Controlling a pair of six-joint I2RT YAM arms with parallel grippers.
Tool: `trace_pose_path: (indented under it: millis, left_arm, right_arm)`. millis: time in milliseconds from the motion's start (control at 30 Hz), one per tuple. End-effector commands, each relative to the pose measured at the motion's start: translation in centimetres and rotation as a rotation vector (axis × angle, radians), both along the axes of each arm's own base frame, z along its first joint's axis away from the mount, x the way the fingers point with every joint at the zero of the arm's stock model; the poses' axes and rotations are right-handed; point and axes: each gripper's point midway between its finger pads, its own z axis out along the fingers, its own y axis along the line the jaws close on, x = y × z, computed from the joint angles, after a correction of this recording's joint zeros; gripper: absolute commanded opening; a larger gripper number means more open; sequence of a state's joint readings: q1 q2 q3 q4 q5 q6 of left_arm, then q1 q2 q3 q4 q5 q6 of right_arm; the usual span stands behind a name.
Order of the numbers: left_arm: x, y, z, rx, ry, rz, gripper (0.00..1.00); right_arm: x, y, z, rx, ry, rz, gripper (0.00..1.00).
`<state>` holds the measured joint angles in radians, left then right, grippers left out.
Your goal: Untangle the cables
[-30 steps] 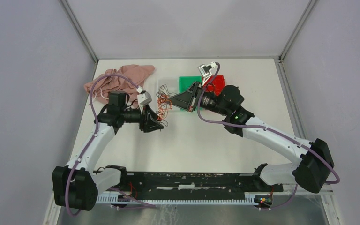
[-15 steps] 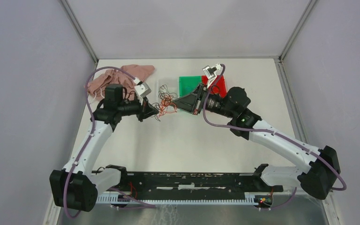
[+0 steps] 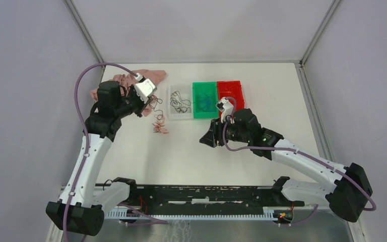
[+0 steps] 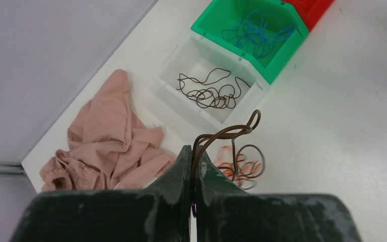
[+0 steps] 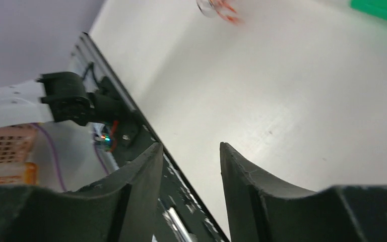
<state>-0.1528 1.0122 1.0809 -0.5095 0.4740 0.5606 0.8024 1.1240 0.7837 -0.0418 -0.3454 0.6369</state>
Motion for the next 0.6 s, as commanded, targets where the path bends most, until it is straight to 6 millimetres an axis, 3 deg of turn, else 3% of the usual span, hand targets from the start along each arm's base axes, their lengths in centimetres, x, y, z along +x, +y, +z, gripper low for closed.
trace_pose_path:
  millis: [0,100,233,400,567]
  left_arm:
    - [-1.8,-0.9,3.7,0.092,-0.143,-0.152,0.03]
    - [-3.5,-2.0,4.5,0.132,-0.178,-0.258,0.03]
    - [-4.9,-2.6,5.8,0.168,-0.259,-0.346,0.03]
    - [-6.5,-3.4,6.5,0.151,-0.327,-0.409,0.03]
    - [-7.1,-3.9,7.5,0.127,-0.391,-0.431,0.03]
  right_arm:
    - [1.8,-2.8,-0.1,-0.123,-0.172,-0.085,0.54]
    - [2.8,-2.0,3.3,-0.039,-0.281,-0.094,0.64]
    - [2.9,1.4,8.2,0.134,-0.408,-0.025,0.72]
    - [1.3,6.2,11.1,0.252,-0.525,0.075,0.75]
    - [-0.7,9.2,12.4,0.329,-0.564,0.137,0.78]
